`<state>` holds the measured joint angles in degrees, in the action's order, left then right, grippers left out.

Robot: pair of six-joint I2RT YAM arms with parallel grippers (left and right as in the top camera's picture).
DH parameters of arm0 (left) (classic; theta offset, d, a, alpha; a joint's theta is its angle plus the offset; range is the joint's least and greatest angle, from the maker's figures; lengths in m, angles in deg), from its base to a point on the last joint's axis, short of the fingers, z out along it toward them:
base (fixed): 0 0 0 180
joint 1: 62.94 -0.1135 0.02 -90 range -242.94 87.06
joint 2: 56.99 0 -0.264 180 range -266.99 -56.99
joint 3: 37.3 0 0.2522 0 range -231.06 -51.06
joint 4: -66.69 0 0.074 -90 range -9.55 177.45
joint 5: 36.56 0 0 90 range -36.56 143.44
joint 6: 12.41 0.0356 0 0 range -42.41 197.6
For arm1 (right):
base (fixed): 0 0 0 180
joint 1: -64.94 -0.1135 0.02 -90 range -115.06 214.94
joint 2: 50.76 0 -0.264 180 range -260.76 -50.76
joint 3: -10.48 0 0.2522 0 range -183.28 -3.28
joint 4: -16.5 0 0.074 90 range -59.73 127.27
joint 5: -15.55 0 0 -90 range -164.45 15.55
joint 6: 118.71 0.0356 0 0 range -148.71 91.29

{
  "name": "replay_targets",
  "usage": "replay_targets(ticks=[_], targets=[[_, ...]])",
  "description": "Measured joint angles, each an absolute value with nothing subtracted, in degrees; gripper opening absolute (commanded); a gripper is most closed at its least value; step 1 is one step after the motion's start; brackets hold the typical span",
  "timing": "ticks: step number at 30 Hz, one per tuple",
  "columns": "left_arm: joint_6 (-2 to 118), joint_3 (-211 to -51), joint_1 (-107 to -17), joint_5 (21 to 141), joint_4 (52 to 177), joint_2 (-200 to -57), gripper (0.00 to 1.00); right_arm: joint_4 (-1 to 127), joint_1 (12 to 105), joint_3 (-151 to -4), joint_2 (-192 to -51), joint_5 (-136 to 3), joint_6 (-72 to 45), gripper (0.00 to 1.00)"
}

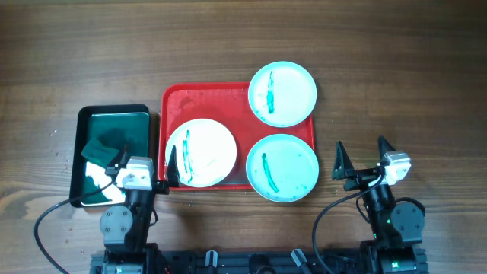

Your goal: Clean dirty plates on tray and stack at the side

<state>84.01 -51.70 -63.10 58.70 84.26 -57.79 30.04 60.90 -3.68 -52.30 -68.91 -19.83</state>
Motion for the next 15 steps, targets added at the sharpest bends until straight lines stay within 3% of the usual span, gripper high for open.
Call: replay_targets(ticks=[15], targets=[[81.6, -51.7, -63.1, 58.7, 84.0, -57.8, 1.0, 29.8, 60.9, -3.7, -52.3, -65.1, -17.0, 1.0]])
